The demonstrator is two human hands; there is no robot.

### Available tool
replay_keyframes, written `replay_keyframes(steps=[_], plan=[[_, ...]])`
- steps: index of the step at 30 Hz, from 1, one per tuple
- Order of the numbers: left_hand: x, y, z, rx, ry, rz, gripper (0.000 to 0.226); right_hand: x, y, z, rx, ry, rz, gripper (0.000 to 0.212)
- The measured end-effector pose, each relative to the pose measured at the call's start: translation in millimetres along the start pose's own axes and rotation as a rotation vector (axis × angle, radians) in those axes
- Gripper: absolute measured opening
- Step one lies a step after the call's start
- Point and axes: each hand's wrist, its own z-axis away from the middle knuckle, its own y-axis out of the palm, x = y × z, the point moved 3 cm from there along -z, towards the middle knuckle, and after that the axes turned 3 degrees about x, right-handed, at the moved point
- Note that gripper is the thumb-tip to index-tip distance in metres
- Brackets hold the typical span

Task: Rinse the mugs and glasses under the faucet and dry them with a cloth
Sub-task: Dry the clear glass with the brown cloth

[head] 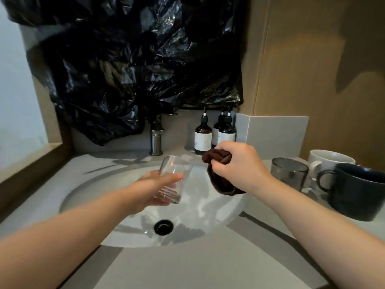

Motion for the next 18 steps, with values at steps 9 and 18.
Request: replay_keyframes(steps=[9,18], plan=[[18.8,-24.5,4.7,0.026,-0.086,0.361,0.074,30.6,71.8,-42.5,0.053,-0.073,-0.31,0.007],[29.5,-22.7,-4.4,-0.022,-0.135,0.54,0.058,29.6,100.9,-22.8,0.174,-0.233,-0.413,0.029]])
